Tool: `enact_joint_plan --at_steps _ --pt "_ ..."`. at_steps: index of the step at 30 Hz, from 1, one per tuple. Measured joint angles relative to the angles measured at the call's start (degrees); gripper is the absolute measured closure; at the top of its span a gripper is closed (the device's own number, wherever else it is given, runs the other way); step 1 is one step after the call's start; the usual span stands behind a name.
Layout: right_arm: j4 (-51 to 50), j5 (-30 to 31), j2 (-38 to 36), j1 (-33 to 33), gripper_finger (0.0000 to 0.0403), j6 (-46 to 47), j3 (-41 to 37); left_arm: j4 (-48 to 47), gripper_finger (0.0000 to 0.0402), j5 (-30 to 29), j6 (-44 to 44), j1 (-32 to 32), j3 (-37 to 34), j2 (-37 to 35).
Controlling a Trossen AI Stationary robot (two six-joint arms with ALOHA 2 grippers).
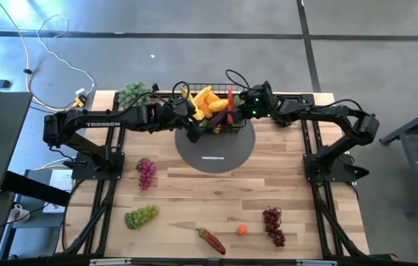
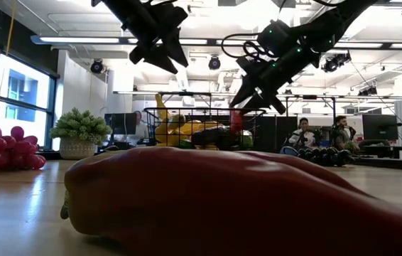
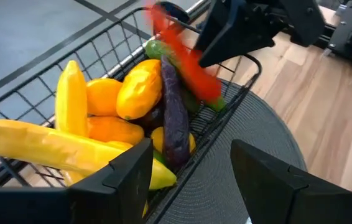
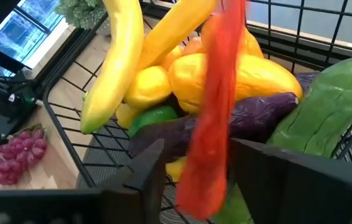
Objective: Build produce basket
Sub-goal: Put the orange carrot into the black wire basket, then put the red pepper into the black wire basket
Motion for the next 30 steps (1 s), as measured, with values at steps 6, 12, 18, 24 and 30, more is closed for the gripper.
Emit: enact_joint_plan --at_steps 6,12,18,24,30 --pt "-0.7 -2.1 0.0 -0.9 0.0193 1.3 0.0 0.0 0.0198 1.2 -0.4 -0.5 0.0 0.0" --pt "-0.7 -5.5 -1.2 -1.9 0.0179 2.2 0.0 0.0 0.0198 3.1 -0.5 -2.2 0.0 0.0" --pt "-1.9 -6.3 -6.4 -1.5 0.0179 -0.2 0.0 0.0 0.0198 4.7 -0.5 -5.7 0.0 0.0" --pt "-4.5 -6.2 -10.5 0.8 0.0179 -0.8 0.0 0.0 0.0198 8.4 -0.5 -9.5 0.0 0.0" --pt "-6.0 -1.1 -12.8 7.1 0.0179 1.1 0.0 0.0 0.0196 16.1 2.0 -12.4 0.0 0.0"
